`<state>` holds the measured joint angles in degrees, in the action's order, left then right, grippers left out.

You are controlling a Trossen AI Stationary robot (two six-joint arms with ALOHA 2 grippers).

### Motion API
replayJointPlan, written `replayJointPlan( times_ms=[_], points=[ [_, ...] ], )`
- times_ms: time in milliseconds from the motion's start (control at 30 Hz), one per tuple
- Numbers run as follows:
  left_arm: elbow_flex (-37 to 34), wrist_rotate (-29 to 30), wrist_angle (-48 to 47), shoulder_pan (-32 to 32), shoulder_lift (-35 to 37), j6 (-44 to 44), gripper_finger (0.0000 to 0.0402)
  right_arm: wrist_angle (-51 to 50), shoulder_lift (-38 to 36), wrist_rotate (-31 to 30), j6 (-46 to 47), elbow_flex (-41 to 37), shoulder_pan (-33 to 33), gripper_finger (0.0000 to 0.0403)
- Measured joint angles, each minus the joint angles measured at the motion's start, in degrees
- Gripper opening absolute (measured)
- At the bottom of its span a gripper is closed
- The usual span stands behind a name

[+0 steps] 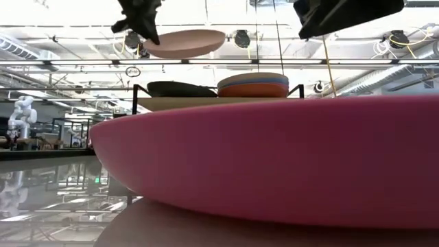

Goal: Place and stack plates onto a shelf
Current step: Stack the light pink plate on the black plate

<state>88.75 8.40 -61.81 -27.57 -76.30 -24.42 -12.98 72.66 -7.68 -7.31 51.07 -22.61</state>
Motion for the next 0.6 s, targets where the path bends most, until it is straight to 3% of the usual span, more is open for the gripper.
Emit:
replayJointPlan(
  times_ms=[67,433,600],
  points=[
    [0.1,-3.1,1.3,-3.8,-1.1,-0.6,0.0010,1.1,0.0,0.0,0.0,-0.2,0.0,0.0157],
    [0.1,-6.7,5.4,-14.4,-8.1,-0.1,0.0012,12.8,0.1,0.2,-1.3,-9.2,0.0,0.0157],
    [0.0,-7.0,5.2,-15.9,-9.4,0.9,0.0046,14.7,0.1,0.2,-0.9,-11.0,0.0,0.0157]
  ],
)
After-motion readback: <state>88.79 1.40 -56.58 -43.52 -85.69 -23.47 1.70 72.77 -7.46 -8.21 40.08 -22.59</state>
